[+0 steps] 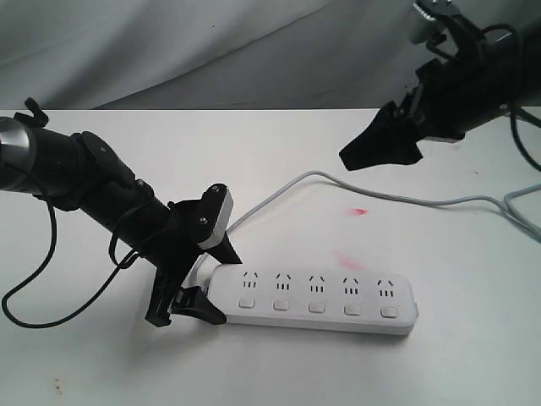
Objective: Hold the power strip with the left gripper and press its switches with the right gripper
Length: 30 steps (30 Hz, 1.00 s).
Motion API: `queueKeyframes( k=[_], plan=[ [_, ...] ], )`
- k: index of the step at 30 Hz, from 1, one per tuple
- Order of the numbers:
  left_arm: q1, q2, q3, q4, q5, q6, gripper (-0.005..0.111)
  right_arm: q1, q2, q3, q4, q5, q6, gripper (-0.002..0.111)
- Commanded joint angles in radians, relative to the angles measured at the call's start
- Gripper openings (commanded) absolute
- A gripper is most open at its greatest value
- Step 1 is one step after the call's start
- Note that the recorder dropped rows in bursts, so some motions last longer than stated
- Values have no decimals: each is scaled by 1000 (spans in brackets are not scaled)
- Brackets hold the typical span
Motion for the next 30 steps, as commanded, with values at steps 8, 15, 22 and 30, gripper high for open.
queueKeyframes(
  k=[8, 15, 22, 30],
  plan=[
    [-5, 0, -5, 12, -50, 6, 0, 237, 234, -4, 16, -327, -381, 84],
    [-5, 0, -5, 12, -50, 6, 0, 330, 359, -4, 89, -377, -491, 84],
    [-5, 0, -5, 12, -50, 6, 0, 357, 369, -4, 153, -333, -506, 84],
    [-5, 0, -5, 12, -50, 6, 0, 367, 370, -4, 141, -288, -522, 84]
  ],
)
